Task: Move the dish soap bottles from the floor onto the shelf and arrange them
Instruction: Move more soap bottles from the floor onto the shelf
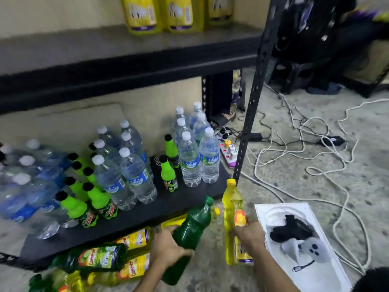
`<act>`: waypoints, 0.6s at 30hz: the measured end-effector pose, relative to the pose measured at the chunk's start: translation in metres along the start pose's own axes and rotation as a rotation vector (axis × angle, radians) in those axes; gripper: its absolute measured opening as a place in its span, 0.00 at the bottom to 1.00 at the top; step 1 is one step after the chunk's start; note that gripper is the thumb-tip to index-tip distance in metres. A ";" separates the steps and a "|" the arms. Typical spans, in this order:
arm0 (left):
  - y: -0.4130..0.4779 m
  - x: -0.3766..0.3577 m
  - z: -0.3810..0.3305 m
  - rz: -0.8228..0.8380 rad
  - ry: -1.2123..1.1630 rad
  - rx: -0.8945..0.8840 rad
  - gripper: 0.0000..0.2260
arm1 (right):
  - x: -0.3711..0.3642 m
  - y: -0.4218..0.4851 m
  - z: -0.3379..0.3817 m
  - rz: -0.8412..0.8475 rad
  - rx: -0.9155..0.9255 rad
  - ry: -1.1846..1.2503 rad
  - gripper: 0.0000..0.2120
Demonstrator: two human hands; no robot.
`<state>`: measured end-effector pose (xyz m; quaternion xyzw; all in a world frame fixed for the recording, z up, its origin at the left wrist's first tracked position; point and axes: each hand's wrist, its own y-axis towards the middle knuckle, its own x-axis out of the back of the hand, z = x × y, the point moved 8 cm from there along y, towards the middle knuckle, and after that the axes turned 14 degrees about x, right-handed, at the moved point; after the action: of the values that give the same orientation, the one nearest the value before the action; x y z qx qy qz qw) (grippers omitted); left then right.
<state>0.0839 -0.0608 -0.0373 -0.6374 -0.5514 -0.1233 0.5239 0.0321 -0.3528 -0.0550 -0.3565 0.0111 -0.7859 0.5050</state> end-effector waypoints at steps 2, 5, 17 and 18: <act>-0.031 0.047 -0.026 -0.097 -0.044 -0.070 0.51 | 0.027 -0.016 0.044 -0.025 0.132 0.021 0.29; -0.083 0.117 -0.062 -0.187 -0.146 -0.189 0.53 | 0.073 -0.043 0.111 -0.083 0.338 0.127 0.32; -0.276 0.387 -0.174 -0.561 -0.612 -0.681 0.30 | 0.257 -0.174 0.376 -0.364 0.919 0.549 0.41; -0.275 0.405 -0.184 -0.583 -0.644 -0.684 0.30 | 0.267 -0.179 0.397 -0.401 0.949 0.537 0.42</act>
<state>0.0786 -0.0198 0.4839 -0.5975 -0.7661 -0.2341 0.0361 0.0553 -0.3430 0.4556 0.1255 -0.2823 -0.8483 0.4301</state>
